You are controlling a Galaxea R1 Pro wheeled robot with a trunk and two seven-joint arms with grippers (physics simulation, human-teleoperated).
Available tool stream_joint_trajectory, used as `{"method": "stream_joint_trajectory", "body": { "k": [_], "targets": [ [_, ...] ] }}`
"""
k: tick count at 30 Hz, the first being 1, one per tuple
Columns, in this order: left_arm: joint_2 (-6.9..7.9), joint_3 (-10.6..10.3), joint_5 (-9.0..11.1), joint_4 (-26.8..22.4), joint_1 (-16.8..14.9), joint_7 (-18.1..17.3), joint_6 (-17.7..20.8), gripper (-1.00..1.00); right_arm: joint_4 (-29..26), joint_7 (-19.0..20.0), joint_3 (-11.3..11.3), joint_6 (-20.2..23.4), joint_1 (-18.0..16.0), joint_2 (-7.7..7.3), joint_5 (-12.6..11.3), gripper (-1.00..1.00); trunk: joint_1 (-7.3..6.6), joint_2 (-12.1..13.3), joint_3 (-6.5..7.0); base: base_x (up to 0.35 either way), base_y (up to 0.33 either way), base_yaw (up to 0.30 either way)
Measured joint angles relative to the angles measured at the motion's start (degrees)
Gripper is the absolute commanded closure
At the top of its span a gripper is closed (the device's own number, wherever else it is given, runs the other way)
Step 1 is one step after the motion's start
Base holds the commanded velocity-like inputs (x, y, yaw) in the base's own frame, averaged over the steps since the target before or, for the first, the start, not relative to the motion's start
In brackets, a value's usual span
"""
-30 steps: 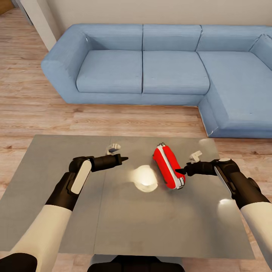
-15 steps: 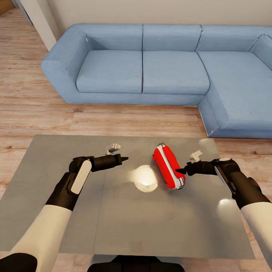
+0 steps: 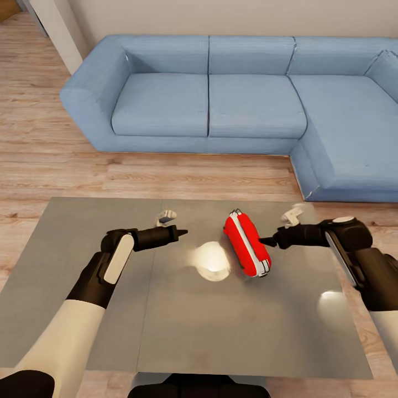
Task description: Turn on the radio receiver that's on the table in the living room.
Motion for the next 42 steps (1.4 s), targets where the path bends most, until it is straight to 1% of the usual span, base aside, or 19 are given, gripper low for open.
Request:
{"method": "stream_joint_trajectory", "body": {
  "k": [2, 5, 8, 10, 11, 12, 14, 17, 21, 23, 25, 28, 30, 31, 32, 34, 42],
  "targets": [
    [0.05, 0.00, 0.00, 0.00, 0.00, 0.00, 0.00, 1.00, -1.36, 0.00, -0.01, 1.60, 0.23, -0.31, 0.30, -1.00, 0.00, 0.00, 0.00, 0.000, 0.000, 0.000],
    [0.08, 0.00, 0.00, 0.00, 0.00, 0.00, 0.00, 1.00, -2.00, 0.00, -0.05, 2.44, 0.34, -0.58, 0.45, -1.00, 0.00, 0.00, 0.00, 0.000, 0.000, 0.000],
    [0.12, 0.00, 0.00, 0.00, 0.00, -0.03, 0.00, 1.00, -2.21, -0.06, -0.04, 2.75, 0.37, -1.79, 0.59, -1.00, 0.00, 0.00, 0.00, 0.000, 0.000, 0.000],
    [0.21, -0.02, 0.00, 0.00, 0.00, -0.02, 0.00, 1.00, -2.24, -0.08, -0.03, 2.84, 0.38, -3.04, 1.22, -1.00, 0.00, 0.00, 0.00, 0.000, 0.000, 0.000],
    [0.24, -0.01, 0.00, 0.00, 0.00, -0.02, 0.02, 1.00, -2.23, -0.08, -0.02, 2.86, 0.42, -3.32, 1.43, -1.00, 0.00, 0.00, 0.00, 0.000, 0.000, 0.000],
    [0.29, -0.02, 0.00, 0.00, 0.00, -0.01, 0.05, 1.00, -2.23, -0.08, -0.02, 2.88, 0.76, -3.83, 2.28, -1.00, 0.00, 0.00, 0.00, 0.000, 0.000, 0.000],
    [0.33, -0.03, 0.00, 0.00, 0.00, 0.05, 0.07, 1.00, -2.25, -0.09, -0.01, 2.87, 1.78, -4.21, 3.28, -1.00, 0.00, 0.00, 0.00, 0.000, 0.000, 0.000],
    [0.35, -0.06, -0.02, 0.00, 0.00, 0.08, 0.13, 1.00, -2.09, -0.09, -0.01, 2.85, 2.75, -4.41, 4.78, -1.00, 0.00, 0.00, 0.00, 0.000, 0.000, 0.000],
    [0.35, -0.08, 0.01, 0.00, 0.00, 0.08, 0.18, 1.00, -1.93, -0.09, -0.01, 2.84, 3.10, -4.46, 6.29, -1.00, 0.00, 0.00, 0.00, 0.000, 0.000, 0.000],
    [0.39, -0.09, 0.06, 0.00, 0.00, 0.07, 0.19, 1.00, -1.89, -0.12, -0.04, 2.84, 3.79, -4.47, 7.50, -1.00, 0.00, 0.00, 0.00, 0.000, 0.000, 0.000],
    [0.51, -0.09, -0.04, -0.06, 0.00, 0.02, 0.21, 1.00, -1.93, -0.21, -0.15, 2.84, 5.24, -4.46, 9.34, -1.00, 0.00, 0.00, 0.00, 0.000, 0.000, 0.000],
    [1.55, -0.09, -0.22, -0.40, 0.33, -0.01, 0.21, 1.00, -1.89, -0.27, -0.32, 2.84, 6.46, -4.51, 11.59, -1.00, 0.00, 0.00, 0.00, 0.000, 0.000, 0.000],
    [2.17, -0.09, -0.29, -0.64, 0.53, -0.05, 0.20, 1.00, -1.88, -0.31, -0.39, 2.82, 7.13, -4.65, 12.34, -1.00, 0.00, 0.00, 0.00, 0.000, 0.000, 0.000],
    [2.41, -0.09, -0.29, -0.70, 0.58, -0.06, 0.20, 1.00, -1.88, -0.33, -0.40, 2.81, 7.30, -4.69, 12.51, -1.00, 0.00, 0.00, 0.00, 0.000, 0.000, 0.000],
    [3.26, -0.09, -0.34, -0.90, 0.74, -0.07, 0.17, 1.00, -1.84, -0.39, -0.43, 2.78, 7.80, -4.77, 12.90, -1.00, 0.00, 0.00, 0.00, 0.000, 0.000, 0.000],
    [3.91, -0.09, -0.29, -1.01, 0.83, -0.08, 0.17, 1.00, -1.82, -0.37, -0.50, 2.82, 8.08, -4.84, 13.09, -1.00, 0.00, 0.00, 0.00, 0.000, 0.000, 0.000],
    [4.24, -0.09, -0.27, -0.84, 0.88, -0.09, 0.23, 1.00, -1.78, -0.35, -0.62, 2.25, 8.62, -5.00, 13.09, -1.00, 0.00, 0.00, 0.00, 0.000, 0.000, 0.000]
  ]
}}
